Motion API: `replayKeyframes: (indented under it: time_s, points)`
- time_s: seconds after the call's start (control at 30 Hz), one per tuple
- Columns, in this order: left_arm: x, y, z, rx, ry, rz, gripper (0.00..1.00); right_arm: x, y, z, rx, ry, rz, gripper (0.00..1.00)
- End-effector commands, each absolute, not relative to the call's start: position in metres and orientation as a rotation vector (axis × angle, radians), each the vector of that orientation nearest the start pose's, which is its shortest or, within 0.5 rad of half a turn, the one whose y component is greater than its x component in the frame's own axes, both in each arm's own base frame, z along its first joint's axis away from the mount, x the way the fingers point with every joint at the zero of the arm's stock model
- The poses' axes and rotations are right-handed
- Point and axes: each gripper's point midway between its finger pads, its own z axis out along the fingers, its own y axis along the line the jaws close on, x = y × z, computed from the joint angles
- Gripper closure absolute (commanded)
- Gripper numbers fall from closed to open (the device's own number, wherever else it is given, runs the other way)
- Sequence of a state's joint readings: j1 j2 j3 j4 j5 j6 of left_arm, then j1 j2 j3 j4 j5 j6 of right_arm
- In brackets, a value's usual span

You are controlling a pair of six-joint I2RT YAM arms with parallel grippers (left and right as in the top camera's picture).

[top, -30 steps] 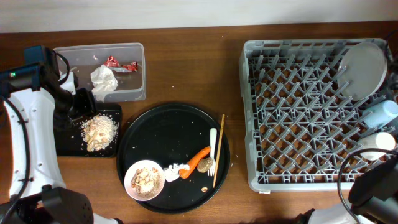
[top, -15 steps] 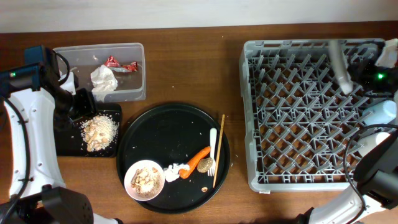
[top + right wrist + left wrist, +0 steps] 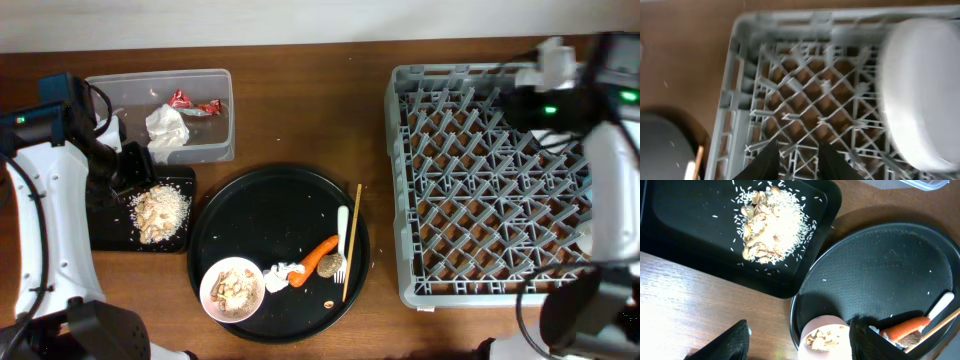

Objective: Sort waste into correct bins and load items into the dishwasher rack

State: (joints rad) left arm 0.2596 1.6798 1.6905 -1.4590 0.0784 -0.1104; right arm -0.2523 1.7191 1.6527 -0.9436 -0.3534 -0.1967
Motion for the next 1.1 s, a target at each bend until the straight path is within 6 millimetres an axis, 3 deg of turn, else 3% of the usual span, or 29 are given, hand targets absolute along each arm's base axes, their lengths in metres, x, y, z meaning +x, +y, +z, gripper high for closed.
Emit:
replayKeyframes:
  time_s: [0.0,0.07,0.13,0.17,0.3,0.37,0.4,0.47,0.57,0.67,0.7,0.8,0.87,0.97,1.0,1.07]
  points:
    - [0.316,0.069,0.199,-0.560,2.945,-0.119,0.36,0.444,-0.048,0.179,-0.141,2.632,0.036,0.70]
    - [0.316,0.069,0.199,-0.560,2.945,-0.119,0.36,0.451,-0.074,0.156,-0.055,2.682,-0.150,0.70]
    - [0.316,0.069,0.199,-0.560,2.945,-0.119,0.36,0.461,-0.096,0.147,0.004,2.669,-0.214,0.71]
    - [0.315,0.069,0.199,-0.561,2.947,-0.119,0.36,0.463,-0.106,0.142,0.032,2.670,-0.225,0.85]
    - [0.313,0.068,0.199,-0.563,2.955,-0.120,0.36,0.459,-0.153,0.144,0.271,2.627,-0.344,0.88]
    - [0.313,0.069,0.199,-0.564,2.956,-0.120,0.36,0.456,-0.165,0.145,0.327,2.617,-0.346,0.88]
    - [0.314,0.068,0.199,-0.563,2.955,-0.120,0.36,0.457,-0.159,0.145,0.335,2.614,-0.300,0.88]
    - [0.313,0.068,0.199,-0.563,2.956,-0.120,0.36,0.459,-0.119,0.152,0.238,2.622,-0.088,0.88]
    - [0.313,0.069,0.199,-0.563,2.955,-0.120,0.36,0.437,-0.069,0.176,0.118,2.669,-0.040,0.81]
    - [0.313,0.069,0.199,-0.563,2.955,-0.120,0.36,0.404,0.000,0.212,-0.041,2.663,0.240,0.68]
    - [0.313,0.068,0.199,-0.563,2.955,-0.120,0.30,0.381,0.023,0.221,-0.091,2.691,0.335,0.66]
    - [0.313,0.068,0.199,-0.563,2.956,-0.120,0.29,0.326,0.084,0.216,-0.272,2.851,0.515,0.59]
    - [0.307,0.059,0.198,-0.537,2.996,-0.127,0.30,0.304,0.119,0.214,-0.424,2.895,0.541,0.50]
    - [0.299,0.014,0.191,-0.332,3.091,-0.139,0.30,0.304,0.118,0.213,-0.381,2.907,0.537,0.39]
    - [0.292,-0.015,0.181,-0.189,3.146,-0.140,0.30,0.304,0.110,0.213,-0.347,2.922,0.531,0.30]
    - [0.266,-0.059,0.159,0.061,3.252,-0.121,0.30,0.301,0.093,0.209,-0.303,2.961,0.458,0.29]
